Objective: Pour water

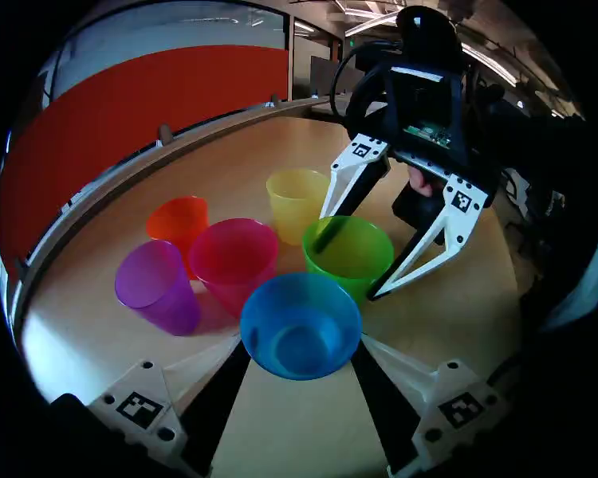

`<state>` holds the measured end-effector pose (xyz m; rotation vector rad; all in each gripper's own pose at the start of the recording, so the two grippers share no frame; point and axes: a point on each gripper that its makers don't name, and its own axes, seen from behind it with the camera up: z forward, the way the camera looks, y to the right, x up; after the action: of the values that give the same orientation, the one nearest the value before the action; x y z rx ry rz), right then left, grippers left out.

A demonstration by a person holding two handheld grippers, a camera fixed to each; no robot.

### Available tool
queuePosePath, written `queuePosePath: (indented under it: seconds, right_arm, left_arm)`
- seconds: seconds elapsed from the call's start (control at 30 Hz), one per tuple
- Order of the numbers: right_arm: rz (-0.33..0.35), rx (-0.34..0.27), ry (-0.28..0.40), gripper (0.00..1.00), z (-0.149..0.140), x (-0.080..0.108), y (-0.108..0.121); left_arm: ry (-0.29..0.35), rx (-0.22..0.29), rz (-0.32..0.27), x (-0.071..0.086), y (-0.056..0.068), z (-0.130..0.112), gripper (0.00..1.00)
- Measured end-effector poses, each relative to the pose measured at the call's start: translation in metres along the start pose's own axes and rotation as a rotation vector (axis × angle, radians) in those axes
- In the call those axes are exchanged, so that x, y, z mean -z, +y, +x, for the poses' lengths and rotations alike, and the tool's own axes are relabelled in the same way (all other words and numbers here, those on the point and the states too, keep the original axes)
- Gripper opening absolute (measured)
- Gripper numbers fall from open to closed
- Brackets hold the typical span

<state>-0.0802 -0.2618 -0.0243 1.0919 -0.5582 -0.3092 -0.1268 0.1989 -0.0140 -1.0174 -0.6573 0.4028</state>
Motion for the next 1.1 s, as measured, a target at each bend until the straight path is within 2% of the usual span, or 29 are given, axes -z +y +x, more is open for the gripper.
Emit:
queuePosePath:
  seconds: [0.37, 1.1]
  right_arm:
    - [-0.001, 0.008, 0.016, 0.88, 0.008, 0.006, -0.003]
    - [-0.035, 0.024, 0.062, 0.88, 0.029, 0.027, -0.010]
  left_arm:
    - [0.007, -0.010, 0.011, 0.004, 0.001, 0.003, 0.83]
    - [0.084, -0.013, 0.060, 0.038, 0.004, 0.025, 0.83]
